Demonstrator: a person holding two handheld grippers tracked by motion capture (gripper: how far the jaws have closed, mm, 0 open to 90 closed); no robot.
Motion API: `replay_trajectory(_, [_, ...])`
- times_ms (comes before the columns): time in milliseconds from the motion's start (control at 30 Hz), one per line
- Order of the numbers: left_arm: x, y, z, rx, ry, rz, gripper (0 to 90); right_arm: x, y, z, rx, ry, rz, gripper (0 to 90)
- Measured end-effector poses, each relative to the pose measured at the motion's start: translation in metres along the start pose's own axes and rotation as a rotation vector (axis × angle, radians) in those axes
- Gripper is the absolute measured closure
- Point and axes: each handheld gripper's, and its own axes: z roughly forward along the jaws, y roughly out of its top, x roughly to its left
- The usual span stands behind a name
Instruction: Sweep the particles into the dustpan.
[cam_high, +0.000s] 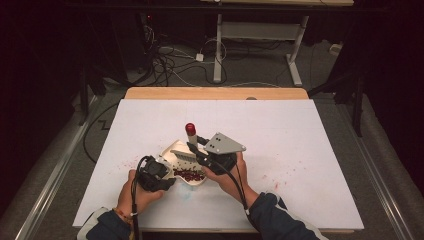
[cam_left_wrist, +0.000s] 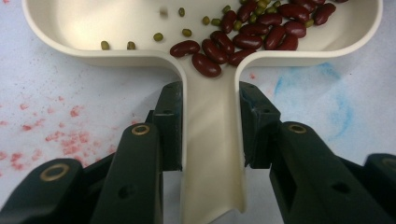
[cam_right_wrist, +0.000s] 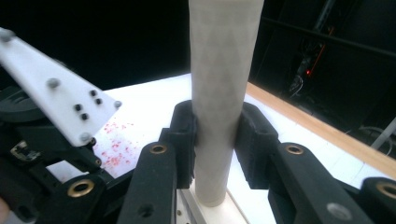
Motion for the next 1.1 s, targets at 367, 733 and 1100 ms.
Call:
replay_trajectory(367, [0.0, 0.0, 0.0, -0.003, -0.001, -0.003, 64.0, -0.013, 0.013, -0.002, -0.049, -0.074, -0.005, 70.3])
replay_trajectory(733, [0.0, 0.0, 0.0, -0.01, 0.005, -0.006, 64.0, -0.011, 0.003, 0.028, -0.025, -0.077, -0.028, 70.3])
replay_trajectory(1100, [0.002, -0.001, 0.0, -0.021, -0.009, -0.025, 63.9, -0.003, 0.009, 0.018, -0.05, 0.037, -0.008, 70.3])
